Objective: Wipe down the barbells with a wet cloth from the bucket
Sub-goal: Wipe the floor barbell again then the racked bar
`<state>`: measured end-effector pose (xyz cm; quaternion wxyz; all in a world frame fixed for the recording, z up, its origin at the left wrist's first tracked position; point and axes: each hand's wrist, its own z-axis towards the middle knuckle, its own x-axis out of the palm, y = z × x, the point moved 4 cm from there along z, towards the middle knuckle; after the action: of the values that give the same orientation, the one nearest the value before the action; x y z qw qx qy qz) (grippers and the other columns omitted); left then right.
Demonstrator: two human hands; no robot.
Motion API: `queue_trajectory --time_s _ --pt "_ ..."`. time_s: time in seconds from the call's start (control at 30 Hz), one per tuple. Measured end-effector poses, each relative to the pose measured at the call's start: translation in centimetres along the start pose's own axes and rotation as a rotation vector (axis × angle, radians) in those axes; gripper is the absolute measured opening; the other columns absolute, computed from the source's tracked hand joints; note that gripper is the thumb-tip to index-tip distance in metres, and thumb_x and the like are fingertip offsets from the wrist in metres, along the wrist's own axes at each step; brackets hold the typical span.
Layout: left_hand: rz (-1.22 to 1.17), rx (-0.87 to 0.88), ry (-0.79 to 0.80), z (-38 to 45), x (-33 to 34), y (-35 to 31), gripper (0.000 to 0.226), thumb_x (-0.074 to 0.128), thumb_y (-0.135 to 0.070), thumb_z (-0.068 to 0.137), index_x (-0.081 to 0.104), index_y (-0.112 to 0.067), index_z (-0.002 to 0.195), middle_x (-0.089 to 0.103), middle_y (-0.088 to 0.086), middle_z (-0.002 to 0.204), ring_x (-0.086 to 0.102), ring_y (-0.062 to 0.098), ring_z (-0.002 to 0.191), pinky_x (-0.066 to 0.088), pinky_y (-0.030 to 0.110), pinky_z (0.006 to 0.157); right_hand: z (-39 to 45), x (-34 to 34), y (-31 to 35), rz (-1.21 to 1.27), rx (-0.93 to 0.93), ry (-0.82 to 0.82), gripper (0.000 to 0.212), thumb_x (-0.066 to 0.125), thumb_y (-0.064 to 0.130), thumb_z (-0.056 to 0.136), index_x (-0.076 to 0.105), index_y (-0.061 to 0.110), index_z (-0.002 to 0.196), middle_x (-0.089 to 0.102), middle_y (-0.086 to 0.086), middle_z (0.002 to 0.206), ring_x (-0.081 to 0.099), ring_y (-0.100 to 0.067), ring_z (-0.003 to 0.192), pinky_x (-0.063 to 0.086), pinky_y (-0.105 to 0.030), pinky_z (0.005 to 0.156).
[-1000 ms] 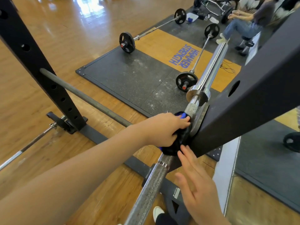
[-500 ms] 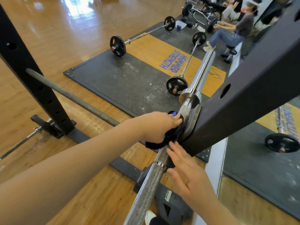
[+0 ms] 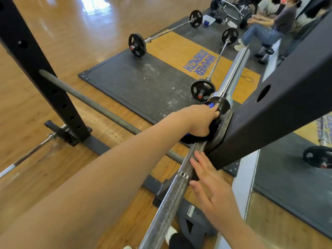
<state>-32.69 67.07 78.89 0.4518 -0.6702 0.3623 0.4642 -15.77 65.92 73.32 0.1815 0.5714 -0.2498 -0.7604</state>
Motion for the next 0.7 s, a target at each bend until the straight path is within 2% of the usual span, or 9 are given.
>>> queue_trajectory --time_s 0.03,0.1,0.17,0.2,0.3,0.37,0.5,0.6,0.7 --pt "0.016 0.006 -0.011 -0.4 0.0 -0.2 0.064 0.05 -0.014 0.089 0.025 -0.009 0.148 0.026 0.009 0.153 0.049 0.027 0.115 0.036 0.029 0.078 -0.1 0.0 -0.1 -0.001 0.008 0.02 0.046 0.022 0.064 0.093 0.022 0.046 0.136 0.007 0.047 0.142 0.011 0.011 0.138 0.006 -0.001 0.105" --pt "0.033 0.025 0.005 -1.8 0.6 -0.6 0.066 0.05 -0.014 0.087 0.025 -0.01 0.148 0.027 0.009 0.153 0.05 0.028 0.115 0.043 0.035 0.086 -0.2 -0.4 -0.6 0.032 0.046 0.024 0.05 0.021 0.068 0.091 0.023 0.046 0.135 0.007 0.05 0.139 0.015 0.012 0.136 0.01 0.001 0.103" --pt "-0.001 0.042 0.05 -3.8 1.3 -0.9 0.069 0.048 -0.011 0.087 0.02 -0.011 0.15 0.015 0.007 0.158 0.048 0.027 0.122 0.041 0.04 0.099 -0.1 -1.7 -1.0 0.031 0.02 -0.101 0.052 0.025 0.061 0.095 0.038 0.032 0.136 0.019 0.047 0.139 0.031 0.005 0.133 0.023 -0.005 0.104" --pt "-0.047 0.04 0.068 -4.8 1.8 -0.9 0.071 0.047 -0.011 0.088 0.016 -0.012 0.151 0.009 0.005 0.159 0.045 0.025 0.127 0.038 0.038 0.103 -0.1 -2.3 -1.2 0.02 -0.003 -0.177 0.052 0.027 0.054 0.097 0.044 0.022 0.134 0.025 0.045 0.139 0.037 0.005 0.129 0.028 -0.006 0.102" --pt "-0.242 0.019 0.06 -7.0 2.7 -1.2 0.075 0.051 -0.028 0.092 0.01 -0.013 0.153 -0.002 0.001 0.16 0.016 0.015 0.144 0.024 0.025 0.11 0.0 -3.1 -0.9 0.035 -0.04 -0.282 0.047 0.032 0.044 0.1 0.049 0.011 0.129 0.032 0.043 0.136 0.039 0.012 0.125 0.031 -0.005 0.099" --pt "-0.272 0.013 0.005 -7.3 3.2 -1.4 0.082 0.055 -0.043 0.091 0.012 -0.012 0.152 0.0 0.002 0.16 0.005 0.013 0.146 0.018 0.026 0.113 0.1 -2.8 -0.6 0.075 -0.038 -0.302 0.047 0.032 0.045 0.099 0.048 0.012 0.129 0.033 0.044 0.135 0.039 0.013 0.125 0.032 -0.005 0.099" --pt "-0.314 0.008 -0.122 -6.6 3.7 -1.0 0.061 0.05 -0.033 0.096 0.026 -0.014 0.149 0.013 0.0 0.158 0.018 0.014 0.144 0.021 0.033 0.116 -0.2 -2.5 -0.7 0.123 -0.022 -0.342 0.047 0.035 0.046 0.098 0.049 0.013 0.129 0.036 0.043 0.134 0.041 0.011 0.124 0.032 -0.004 0.098" --pt "-0.315 0.022 -0.122 -5.4 3.1 -0.5 0.05 0.048 -0.023 0.098 0.036 -0.014 0.145 0.021 0.0 0.157 0.025 0.016 0.142 0.022 0.037 0.115 -0.6 -2.3 -1.0 0.139 0.005 -0.335 0.047 0.036 0.046 0.097 0.049 0.013 0.129 0.036 0.044 0.133 0.041 0.011 0.124 0.032 -0.003 0.097" --pt "-0.23 0.033 -0.1 -3.4 2.3 -0.5 0.046 0.047 -0.017 0.095 0.042 -0.013 0.141 0.032 0.005 0.153 0.039 0.028 0.134 0.033 0.045 0.107 -0.8 -1.6 -1.2 0.157 0.037 -0.306 0.046 0.036 0.048 0.097 0.048 0.018 0.129 0.036 0.045 0.132 0.04 0.011 0.125 0.032 -0.002 0.097"
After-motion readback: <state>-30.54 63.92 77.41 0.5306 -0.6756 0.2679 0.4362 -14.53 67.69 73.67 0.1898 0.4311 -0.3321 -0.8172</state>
